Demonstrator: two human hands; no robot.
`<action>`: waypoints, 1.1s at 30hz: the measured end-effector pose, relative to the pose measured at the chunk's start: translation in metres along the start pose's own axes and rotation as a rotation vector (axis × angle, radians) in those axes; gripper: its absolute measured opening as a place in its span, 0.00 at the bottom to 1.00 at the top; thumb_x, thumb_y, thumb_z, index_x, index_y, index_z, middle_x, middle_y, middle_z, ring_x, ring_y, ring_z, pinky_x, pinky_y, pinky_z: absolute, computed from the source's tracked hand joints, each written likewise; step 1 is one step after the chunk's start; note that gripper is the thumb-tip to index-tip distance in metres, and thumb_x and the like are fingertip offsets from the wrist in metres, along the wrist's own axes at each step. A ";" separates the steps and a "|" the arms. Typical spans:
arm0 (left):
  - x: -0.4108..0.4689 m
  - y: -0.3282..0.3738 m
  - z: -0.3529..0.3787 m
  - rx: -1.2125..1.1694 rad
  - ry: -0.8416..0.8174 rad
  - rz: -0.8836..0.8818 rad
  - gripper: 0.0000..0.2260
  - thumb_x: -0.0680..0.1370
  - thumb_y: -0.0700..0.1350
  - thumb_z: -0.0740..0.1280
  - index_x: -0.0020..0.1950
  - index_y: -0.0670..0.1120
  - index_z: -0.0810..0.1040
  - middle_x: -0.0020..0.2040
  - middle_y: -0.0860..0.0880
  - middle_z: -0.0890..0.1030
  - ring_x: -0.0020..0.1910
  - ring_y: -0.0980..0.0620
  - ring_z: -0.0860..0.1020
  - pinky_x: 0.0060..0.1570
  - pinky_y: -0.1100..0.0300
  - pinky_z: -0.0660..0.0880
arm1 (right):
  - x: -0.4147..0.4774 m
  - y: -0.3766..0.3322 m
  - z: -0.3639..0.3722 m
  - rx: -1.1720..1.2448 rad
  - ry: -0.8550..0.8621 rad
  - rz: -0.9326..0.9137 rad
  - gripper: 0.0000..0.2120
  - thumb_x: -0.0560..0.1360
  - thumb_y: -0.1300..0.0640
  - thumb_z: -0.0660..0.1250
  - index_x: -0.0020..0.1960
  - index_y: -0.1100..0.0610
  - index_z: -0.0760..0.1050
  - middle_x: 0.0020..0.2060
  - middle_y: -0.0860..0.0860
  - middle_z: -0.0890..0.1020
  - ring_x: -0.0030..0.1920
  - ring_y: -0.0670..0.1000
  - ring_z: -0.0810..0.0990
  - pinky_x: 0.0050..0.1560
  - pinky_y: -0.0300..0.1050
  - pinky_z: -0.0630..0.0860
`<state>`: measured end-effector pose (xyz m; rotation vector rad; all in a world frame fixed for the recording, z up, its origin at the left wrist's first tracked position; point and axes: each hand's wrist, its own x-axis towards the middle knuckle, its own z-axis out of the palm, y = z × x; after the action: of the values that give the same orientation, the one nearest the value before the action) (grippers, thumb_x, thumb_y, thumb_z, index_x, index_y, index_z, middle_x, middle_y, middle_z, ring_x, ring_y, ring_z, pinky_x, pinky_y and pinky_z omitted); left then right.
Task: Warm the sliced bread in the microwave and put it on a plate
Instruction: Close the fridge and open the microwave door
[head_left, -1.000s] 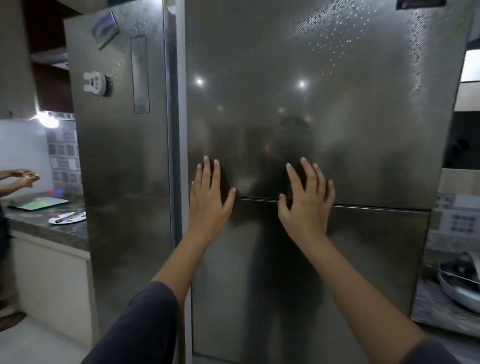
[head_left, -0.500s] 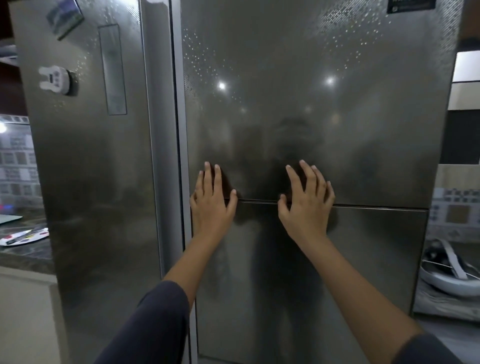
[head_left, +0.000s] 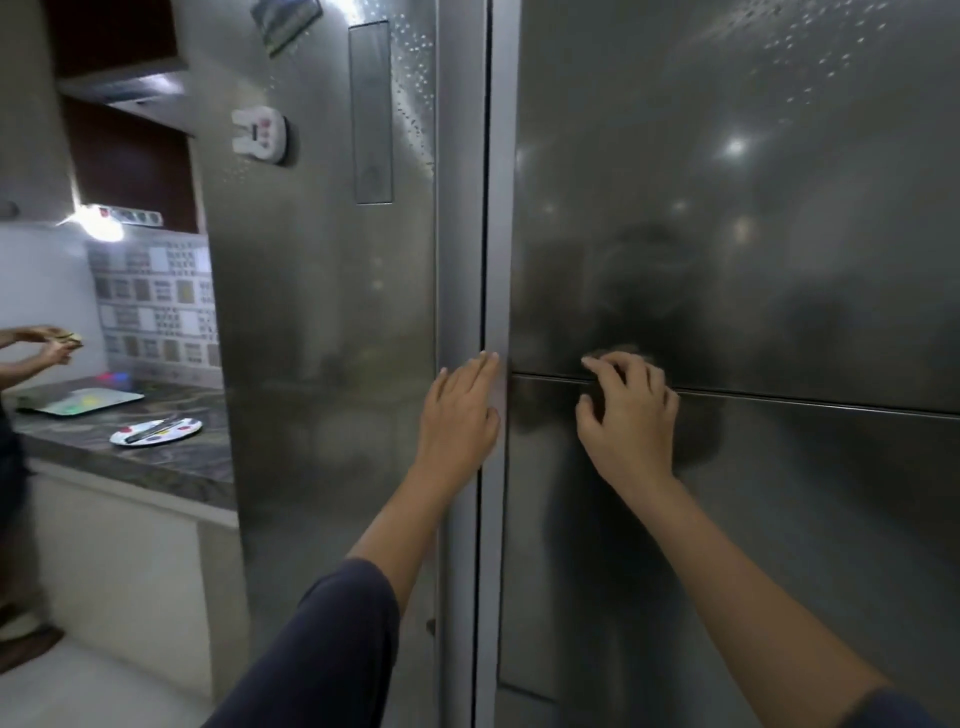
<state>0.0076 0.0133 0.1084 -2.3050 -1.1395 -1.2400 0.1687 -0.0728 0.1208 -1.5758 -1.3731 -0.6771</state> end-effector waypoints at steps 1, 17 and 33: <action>-0.006 -0.018 -0.006 -0.003 -0.011 -0.047 0.26 0.77 0.41 0.61 0.74 0.45 0.58 0.74 0.47 0.62 0.73 0.51 0.61 0.73 0.55 0.50 | -0.002 -0.017 0.011 0.056 -0.037 -0.021 0.16 0.74 0.56 0.63 0.61 0.52 0.74 0.59 0.51 0.73 0.63 0.52 0.68 0.63 0.51 0.62; -0.123 -0.306 -0.115 0.117 -0.026 -0.591 0.20 0.82 0.47 0.51 0.72 0.42 0.63 0.73 0.44 0.65 0.74 0.48 0.61 0.72 0.55 0.58 | -0.057 -0.297 0.228 0.754 -0.371 -0.283 0.14 0.74 0.59 0.58 0.50 0.63 0.80 0.46 0.58 0.83 0.50 0.59 0.79 0.53 0.40 0.66; -0.091 -0.664 -0.139 0.185 0.036 -0.907 0.20 0.82 0.45 0.52 0.72 0.39 0.62 0.72 0.42 0.66 0.72 0.46 0.63 0.71 0.58 0.57 | -0.017 -0.558 0.558 0.926 -0.603 -0.290 0.11 0.77 0.63 0.59 0.42 0.67 0.78 0.40 0.62 0.81 0.45 0.60 0.77 0.43 0.49 0.67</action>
<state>-0.6017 0.3176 0.0432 -1.6210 -2.2955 -1.3225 -0.4583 0.3954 0.0169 -0.8343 -1.9787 0.3256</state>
